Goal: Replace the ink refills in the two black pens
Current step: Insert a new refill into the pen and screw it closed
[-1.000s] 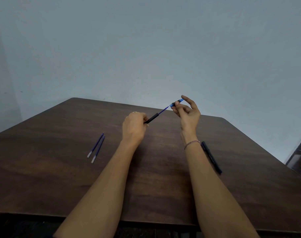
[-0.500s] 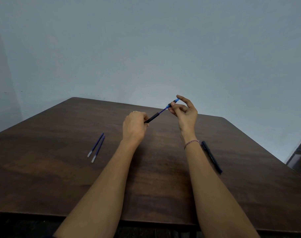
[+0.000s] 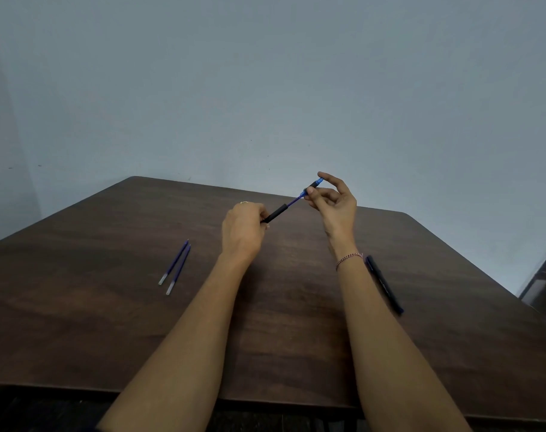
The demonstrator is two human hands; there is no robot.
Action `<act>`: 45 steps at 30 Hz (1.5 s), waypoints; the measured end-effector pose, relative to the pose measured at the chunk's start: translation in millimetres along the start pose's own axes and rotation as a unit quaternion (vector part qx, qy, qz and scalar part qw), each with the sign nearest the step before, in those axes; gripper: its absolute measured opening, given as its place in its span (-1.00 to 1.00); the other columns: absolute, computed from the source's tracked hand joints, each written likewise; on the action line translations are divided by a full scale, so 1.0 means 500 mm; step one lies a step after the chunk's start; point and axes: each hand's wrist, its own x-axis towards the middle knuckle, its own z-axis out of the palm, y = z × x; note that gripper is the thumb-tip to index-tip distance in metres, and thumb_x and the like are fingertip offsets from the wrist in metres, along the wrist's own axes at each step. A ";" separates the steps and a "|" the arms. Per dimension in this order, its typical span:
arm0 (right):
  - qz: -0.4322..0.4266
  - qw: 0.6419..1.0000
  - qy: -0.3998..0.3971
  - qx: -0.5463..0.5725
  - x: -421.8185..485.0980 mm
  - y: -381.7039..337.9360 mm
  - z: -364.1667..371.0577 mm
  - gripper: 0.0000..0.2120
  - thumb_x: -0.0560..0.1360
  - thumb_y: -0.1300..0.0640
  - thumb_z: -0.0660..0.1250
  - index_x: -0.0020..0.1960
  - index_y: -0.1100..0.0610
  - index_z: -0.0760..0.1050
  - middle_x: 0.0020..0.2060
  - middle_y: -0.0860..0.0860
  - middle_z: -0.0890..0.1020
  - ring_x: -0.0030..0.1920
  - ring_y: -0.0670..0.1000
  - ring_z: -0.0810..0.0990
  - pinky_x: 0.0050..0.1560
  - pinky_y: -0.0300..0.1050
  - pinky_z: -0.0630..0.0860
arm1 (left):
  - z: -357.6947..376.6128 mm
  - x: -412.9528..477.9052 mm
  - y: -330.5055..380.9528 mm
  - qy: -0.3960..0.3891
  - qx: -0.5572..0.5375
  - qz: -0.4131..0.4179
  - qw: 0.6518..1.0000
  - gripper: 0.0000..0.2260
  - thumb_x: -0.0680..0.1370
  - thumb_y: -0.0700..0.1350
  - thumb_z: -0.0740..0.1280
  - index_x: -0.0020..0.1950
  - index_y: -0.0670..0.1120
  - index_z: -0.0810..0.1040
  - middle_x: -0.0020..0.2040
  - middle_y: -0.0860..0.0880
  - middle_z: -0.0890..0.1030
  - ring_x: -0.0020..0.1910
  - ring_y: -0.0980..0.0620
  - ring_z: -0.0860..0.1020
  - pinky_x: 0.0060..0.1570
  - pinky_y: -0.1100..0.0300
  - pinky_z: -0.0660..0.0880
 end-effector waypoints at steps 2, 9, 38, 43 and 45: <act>-0.007 1.000 -0.006 -0.028 0.001 0.001 -0.003 -0.70 0.43 0.28 0.45 0.12 0.06 0.54 -0.24 0.11 0.68 -0.18 -0.01 0.69 -0.07 -0.17 0.60 | 0.000 0.000 0.001 -0.003 0.003 -0.001 1.000 -0.82 0.44 -0.16 0.44 0.04 -0.03 0.63 -0.05 -0.03 0.65 -0.05 -0.01 0.59 -0.09 0.13 0.50; -0.007 0.997 -0.047 -0.068 -0.005 0.004 0.006 -0.72 0.43 0.27 0.45 0.11 0.12 0.55 -0.24 0.13 0.68 -0.16 0.05 0.68 -0.03 -0.12 0.61 | -0.001 0.000 0.003 -0.002 -0.002 -0.006 1.000 -0.83 0.45 -0.16 0.44 0.03 -0.03 0.63 -0.06 -0.02 0.66 -0.05 0.00 0.60 -0.09 0.14 0.52; 0.048 0.995 -0.084 -0.025 -0.008 0.006 0.013 -0.79 0.50 0.22 0.38 0.13 0.17 0.51 -0.21 0.12 0.69 -0.19 -0.03 0.69 -0.16 -0.25 0.58 | -0.002 -0.001 0.004 0.001 0.002 0.005 1.000 -0.80 0.45 -0.18 0.43 0.05 -0.03 0.63 -0.05 -0.03 0.66 -0.05 -0.01 0.60 -0.07 0.11 0.54; 0.104 0.986 -0.132 -0.017 -0.014 0.008 0.010 -0.71 0.56 0.16 0.30 0.27 0.03 0.46 -0.11 0.05 0.70 -0.11 -0.09 0.68 -0.11 -0.23 0.61 | -0.005 0.001 0.007 -0.016 0.008 -0.006 1.000 -0.77 0.47 -0.18 0.41 0.12 -0.05 0.60 -0.01 -0.05 0.65 0.00 -0.01 0.59 0.00 0.07 0.55; 0.109 0.984 -0.141 -0.023 -0.015 0.010 0.010 -0.75 0.56 0.19 0.28 0.21 0.02 0.52 -0.10 -0.01 0.69 -0.09 -0.09 0.67 -0.06 -0.19 0.61 | -0.006 0.002 0.008 -0.026 0.010 -0.009 1.000 -0.77 0.48 -0.17 0.40 0.13 -0.05 0.59 0.01 -0.05 0.65 0.01 -0.01 0.59 0.01 0.08 0.54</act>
